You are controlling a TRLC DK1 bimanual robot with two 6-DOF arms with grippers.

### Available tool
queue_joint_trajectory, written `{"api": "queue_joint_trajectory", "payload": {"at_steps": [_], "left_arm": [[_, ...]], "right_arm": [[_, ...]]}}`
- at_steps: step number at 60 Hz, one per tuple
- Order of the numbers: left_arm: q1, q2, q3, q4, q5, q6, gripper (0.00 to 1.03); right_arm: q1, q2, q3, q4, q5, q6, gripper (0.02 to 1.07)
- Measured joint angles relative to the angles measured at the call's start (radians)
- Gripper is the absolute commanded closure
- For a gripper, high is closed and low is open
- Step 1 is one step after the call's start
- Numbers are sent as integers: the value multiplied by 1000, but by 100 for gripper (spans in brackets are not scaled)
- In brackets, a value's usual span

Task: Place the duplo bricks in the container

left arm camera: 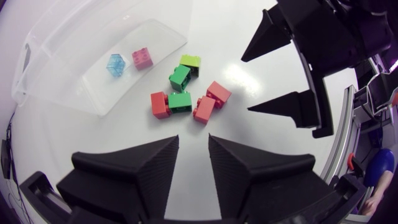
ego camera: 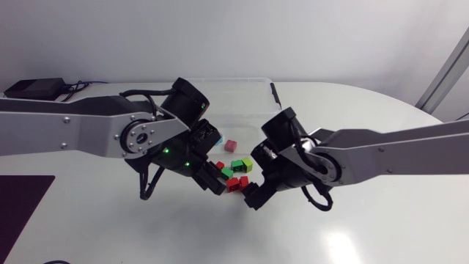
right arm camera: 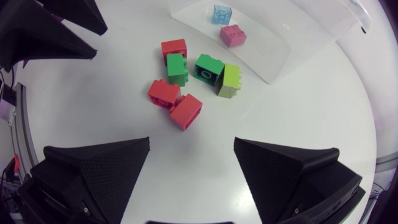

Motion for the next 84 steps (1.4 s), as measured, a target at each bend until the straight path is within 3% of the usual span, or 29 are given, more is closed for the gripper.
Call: {"api": "queue_joint_trajectory", "payload": {"at_steps": [8, 18, 28, 34, 42, 49, 64, 74, 84], "left_arm": [[0, 0, -2, 1, 2, 2, 42], [13, -13, -48, 3, 2, 4, 42], [21, -62, -93, -1, 2, 4, 42], [21, -80, -101, 0, 3, 4, 42], [21, -85, -112, 0, 10, 4, 42], [21, -85, -112, 4, 10, 7, 42], [8, -19, -82, 23, 22, 7, 39], [-41, 86, -12, 23, 37, -5, 30], [-65, 194, 66, 27, 39, -29, 29]], "right_arm": [[13, 68, 66, -40, 22, 31, 13], [19, 149, 149, -93, 34, 59, 17], [20, 228, 227, -146, 53, 85, 30], [20, 262, 267, -172, 53, 97, 32], [20, 299, 316, -196, 55, 106, 62], [20, 327, 341, -197, 56, 107, 77], [13, 320, 326, -195, 55, 108, 79], [-26, 188, 197, -196, 55, 106, 79], [-103, 26, 83, -196, 43, 98, 79]]}}
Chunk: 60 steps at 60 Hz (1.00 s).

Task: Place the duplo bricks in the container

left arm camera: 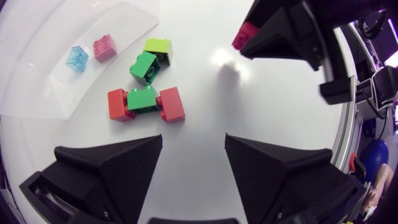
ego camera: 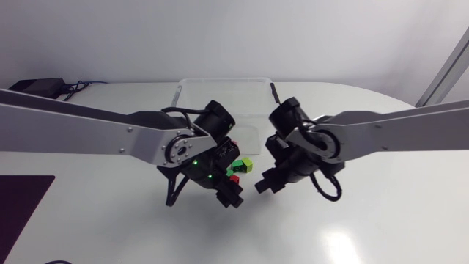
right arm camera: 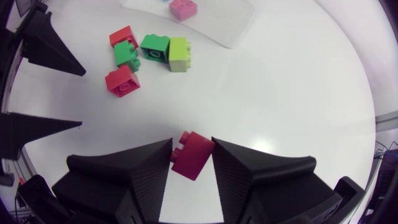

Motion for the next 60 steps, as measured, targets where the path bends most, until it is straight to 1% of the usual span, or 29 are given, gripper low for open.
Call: {"api": "queue_joint_trajectory", "payload": {"at_steps": [8, 13, 24, 27, 41, 48, 49, 50, 54, 60], "left_arm": [[-2, 68, 54, -11, 2, -17, 29], [2, 101, 97, -50, 1, -25, 30], [14, 168, 182, -99, -18, -48, 30], [19, 179, 194, -105, -21, -52, 36], [38, 233, 234, -129, -33, -70, 37], [39, 258, 259, -147, -37, -77, 50], [39, 262, 264, -148, -37, -77, 54], [39, 267, 269, -148, -37, -77, 55], [39, 282, 285, -148, -37, -77, 73], [38, 298, 295, -147, -37, -78, 76]], "right_arm": [[-43, -104, -69, 0, -26, -4, 79], [-58, -150, -101, -4, -45, -14, 79], [-84, -194, -138, -8, -71, -23, 79], [-89, -204, -143, -12, -74, -25, 79], [-103, -271, -149, -33, -82, -26, 79], [-115, -292, -154, -53, -95, -29, 79], [-117, -294, -154, -55, -98, -30, 79], [-121, -299, -154, -60, -99, -30, 79], [-132, -319, -154, -74, -105, -34, 78], [-153, -366, -152, -87, -108, -42, 78]]}}
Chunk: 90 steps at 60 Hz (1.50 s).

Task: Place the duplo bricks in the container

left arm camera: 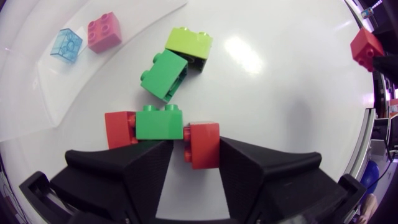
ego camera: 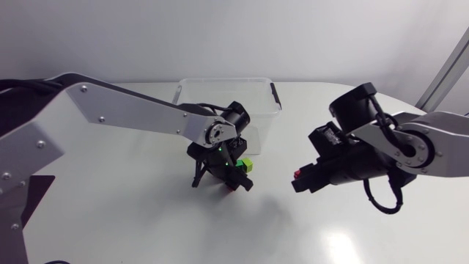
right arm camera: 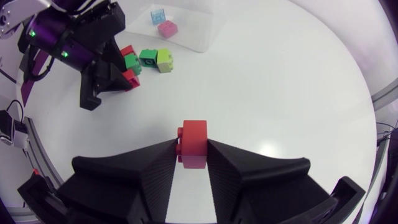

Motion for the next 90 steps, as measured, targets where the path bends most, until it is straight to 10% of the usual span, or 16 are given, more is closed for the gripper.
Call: {"api": "queue_joint_trajectory", "payload": {"at_steps": [22, 54, 68, 90], "left_arm": [[-42, -54, -60, -13, 0, 0, 80], [120, -552, -145, -2, 0, 1, 79], [203, -565, -106, 166, 0, 0, 79], [233, -333, 60, 344, -27, -7, 67]], "right_arm": [[-23, 8, 229, -14, -16, -2, 78], [51, 367, 655, 81, -11, 54, 77], [86, 545, 779, 91, 43, 54, 16], [111, 311, 570, 80, 57, 35, 14]]}}
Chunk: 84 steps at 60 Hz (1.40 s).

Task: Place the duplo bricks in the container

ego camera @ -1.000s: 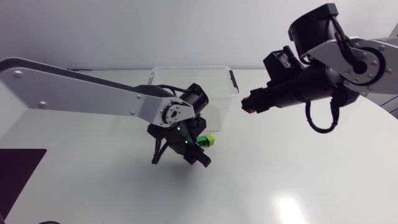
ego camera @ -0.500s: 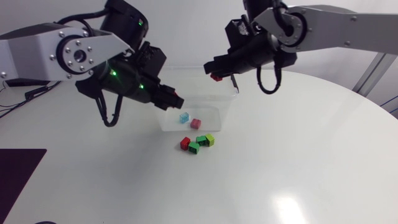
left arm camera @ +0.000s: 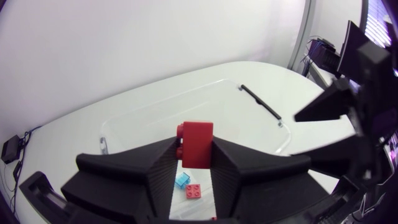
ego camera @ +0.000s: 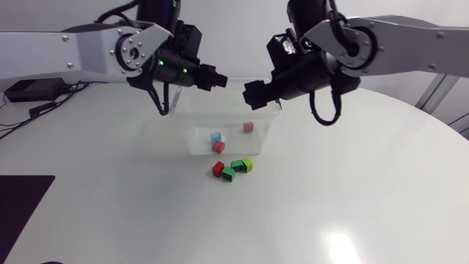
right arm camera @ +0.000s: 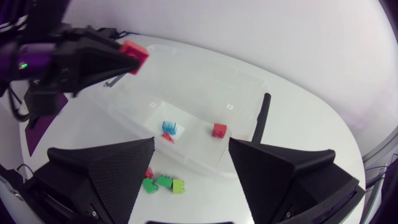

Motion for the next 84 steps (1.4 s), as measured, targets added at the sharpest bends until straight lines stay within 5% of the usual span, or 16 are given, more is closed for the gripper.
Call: {"api": "queue_joint_trajectory", "payload": {"at_steps": [8, 17, 28, 42, 52, 66, 84], "left_arm": [[7, 100, 30, 8, -34, 0, 34], [25, 148, 61, 9, -60, 0, 17], [29, 104, 47, 16, -64, 0, 17], [5, -211, -126, -21, -64, 10, 18], [-7, -367, -285, -125, -51, 50, 18], [-8, -402, -491, -166, -31, 93, 18], [-8, -447, -560, -161, 5, 115, 21]], "right_arm": [[32, -147, -175, 2, 0, -19, 14], [47, -173, -335, 40, 0, -28, 14], [47, -88, -417, 139, 2, -49, 15], [70, 91, -419, 247, 40, -68, 21], [83, 219, -396, 251, 64, -68, 30], [85, 299, -281, 244, 73, -68, 31], [85, 374, -174, 204, 83, -64, 54]]}}
